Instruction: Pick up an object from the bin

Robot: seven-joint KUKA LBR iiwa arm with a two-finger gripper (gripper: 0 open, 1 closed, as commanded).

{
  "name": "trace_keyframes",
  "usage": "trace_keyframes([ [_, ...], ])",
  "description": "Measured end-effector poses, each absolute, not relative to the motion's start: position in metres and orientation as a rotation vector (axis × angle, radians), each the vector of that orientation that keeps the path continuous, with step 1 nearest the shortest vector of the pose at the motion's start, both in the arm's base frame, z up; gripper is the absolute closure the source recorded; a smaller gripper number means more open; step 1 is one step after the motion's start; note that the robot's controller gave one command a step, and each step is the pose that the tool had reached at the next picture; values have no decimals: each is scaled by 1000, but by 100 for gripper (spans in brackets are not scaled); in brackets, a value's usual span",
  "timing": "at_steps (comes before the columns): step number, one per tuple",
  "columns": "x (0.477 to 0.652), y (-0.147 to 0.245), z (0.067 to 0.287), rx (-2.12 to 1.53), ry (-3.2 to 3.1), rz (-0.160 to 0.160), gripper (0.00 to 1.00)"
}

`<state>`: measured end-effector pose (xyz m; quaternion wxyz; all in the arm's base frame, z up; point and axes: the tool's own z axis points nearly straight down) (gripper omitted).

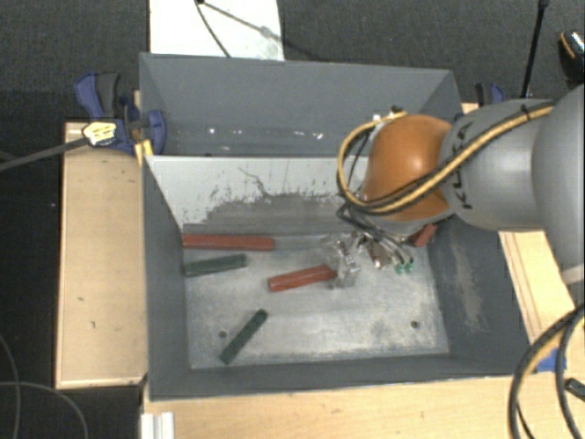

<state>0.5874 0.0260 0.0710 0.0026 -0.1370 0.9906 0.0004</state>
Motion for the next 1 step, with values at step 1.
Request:
trace_keyframes([
  [1, 573, 90, 227, -958, 2981, 0, 100],
])
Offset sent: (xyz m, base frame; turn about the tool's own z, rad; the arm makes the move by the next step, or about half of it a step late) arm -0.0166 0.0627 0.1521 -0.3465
